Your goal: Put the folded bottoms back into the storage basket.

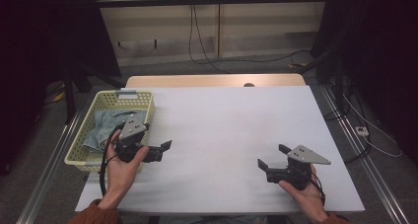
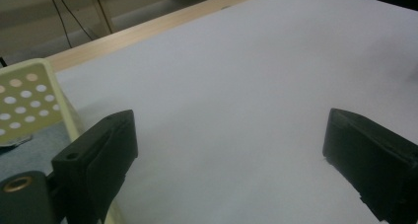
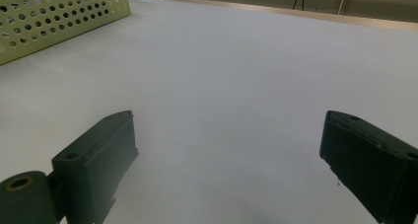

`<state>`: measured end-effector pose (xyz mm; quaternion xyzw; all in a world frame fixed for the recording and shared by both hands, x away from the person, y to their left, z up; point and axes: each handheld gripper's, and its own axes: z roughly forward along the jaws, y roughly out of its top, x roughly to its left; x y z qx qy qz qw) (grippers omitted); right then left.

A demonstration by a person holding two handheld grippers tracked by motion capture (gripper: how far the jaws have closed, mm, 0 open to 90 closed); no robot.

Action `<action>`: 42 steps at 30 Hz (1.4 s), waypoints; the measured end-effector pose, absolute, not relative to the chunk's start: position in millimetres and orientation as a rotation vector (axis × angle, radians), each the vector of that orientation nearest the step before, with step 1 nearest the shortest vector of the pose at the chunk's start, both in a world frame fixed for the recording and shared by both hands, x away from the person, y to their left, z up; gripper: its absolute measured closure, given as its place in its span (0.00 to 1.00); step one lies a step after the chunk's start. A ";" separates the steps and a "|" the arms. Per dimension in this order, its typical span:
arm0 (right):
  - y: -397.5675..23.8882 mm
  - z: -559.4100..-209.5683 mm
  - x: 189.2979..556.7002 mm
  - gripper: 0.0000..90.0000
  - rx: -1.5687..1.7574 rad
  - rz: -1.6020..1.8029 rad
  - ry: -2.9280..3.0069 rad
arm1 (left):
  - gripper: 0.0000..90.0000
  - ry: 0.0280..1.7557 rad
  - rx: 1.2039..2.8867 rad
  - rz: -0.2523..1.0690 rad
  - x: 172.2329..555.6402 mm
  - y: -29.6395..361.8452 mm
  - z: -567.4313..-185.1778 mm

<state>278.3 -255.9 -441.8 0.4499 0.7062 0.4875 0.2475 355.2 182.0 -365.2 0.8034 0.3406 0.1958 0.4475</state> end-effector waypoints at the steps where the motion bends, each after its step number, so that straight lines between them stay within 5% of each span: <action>1: -255.9 -441.8 278.3 0.08 1.226 1.328 1.925 | 0.07 0.841 1.993 0.479 355.7 180.3 -366.1; 21: -256.1 -442.0 278.1 0.08 1.225 1.330 1.927 | 0.07 0.786 2.007 0.391 353.9 145.1 -388.6; 42: -256.5 -441.8 277.0 0.08 1.231 1.329 1.919 | 0.06 0.863 1.975 0.353 348.4 159.6 -422.4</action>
